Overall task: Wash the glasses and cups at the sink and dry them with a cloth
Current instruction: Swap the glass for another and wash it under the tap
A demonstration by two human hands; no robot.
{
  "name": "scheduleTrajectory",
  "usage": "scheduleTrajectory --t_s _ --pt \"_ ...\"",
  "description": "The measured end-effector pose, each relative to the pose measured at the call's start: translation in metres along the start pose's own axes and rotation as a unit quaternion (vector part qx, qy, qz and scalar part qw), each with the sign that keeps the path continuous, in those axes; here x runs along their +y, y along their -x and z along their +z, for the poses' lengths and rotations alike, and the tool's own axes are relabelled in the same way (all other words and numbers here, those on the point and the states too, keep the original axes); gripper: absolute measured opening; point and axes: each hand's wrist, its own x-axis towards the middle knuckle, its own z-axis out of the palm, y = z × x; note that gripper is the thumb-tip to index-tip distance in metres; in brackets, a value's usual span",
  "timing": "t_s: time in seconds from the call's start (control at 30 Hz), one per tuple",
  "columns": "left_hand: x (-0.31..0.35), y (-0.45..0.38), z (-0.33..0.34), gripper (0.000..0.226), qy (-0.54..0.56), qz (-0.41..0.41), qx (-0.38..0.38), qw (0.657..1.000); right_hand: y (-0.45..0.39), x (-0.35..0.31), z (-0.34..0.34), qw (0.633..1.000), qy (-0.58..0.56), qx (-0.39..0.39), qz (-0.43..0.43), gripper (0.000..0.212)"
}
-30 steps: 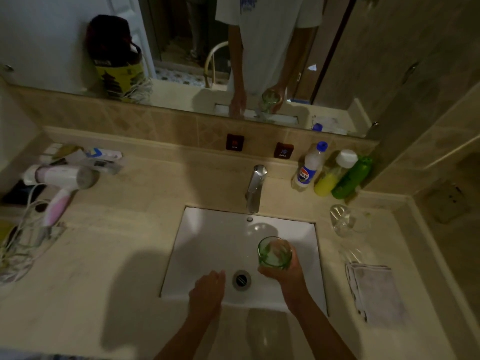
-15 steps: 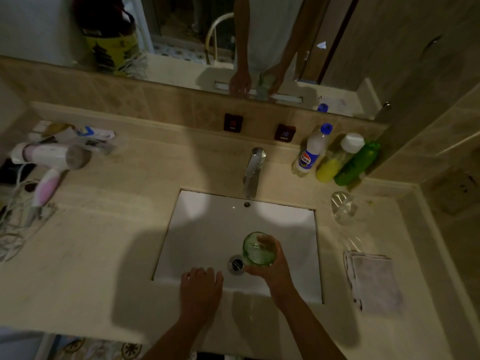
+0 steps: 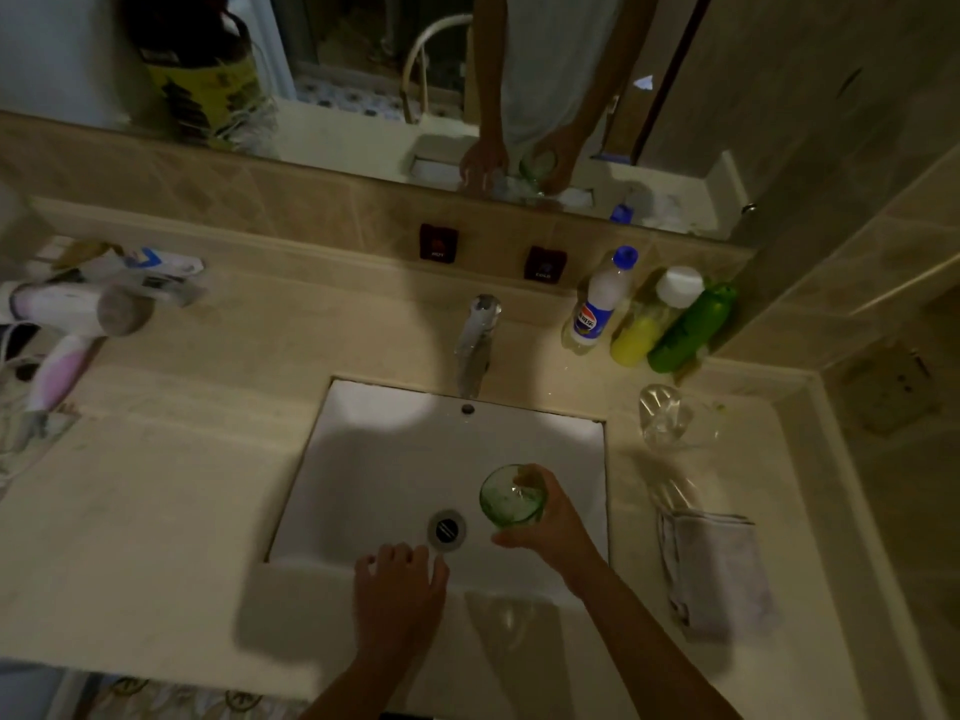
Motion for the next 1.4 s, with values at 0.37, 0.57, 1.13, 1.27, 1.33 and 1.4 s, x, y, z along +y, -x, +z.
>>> scheduleTrajectory --t_s 0.37,0.57,1.13,1.27,1.33,1.4 --pt "0.004 -0.005 0.010 0.032 -0.008 -0.002 0.016 1.000 -0.019 -0.001 -0.031 0.965 0.245 -0.059 0.069 0.097" --pt "0.006 -0.007 0.006 0.025 0.039 -0.037 0.029 0.998 -0.021 -0.002 -0.029 0.947 0.292 -0.088 0.101 0.095" --pt "0.008 -0.005 0.003 0.032 0.011 -0.034 0.029 0.999 -0.007 -0.018 -0.042 0.888 0.456 -0.010 0.061 0.101" --pt "0.006 -0.005 0.004 0.028 -0.025 -0.012 0.023 0.999 -0.008 -0.035 -0.042 0.909 0.414 0.002 0.041 0.099" --pt "0.006 -0.006 0.005 0.024 -0.023 -0.009 0.031 0.999 -0.008 -0.033 -0.038 0.910 0.412 0.002 0.046 0.099" --pt "0.006 -0.007 0.005 0.028 -0.003 -0.026 0.028 0.999 -0.006 -0.024 -0.033 0.912 0.399 -0.034 0.092 0.098"
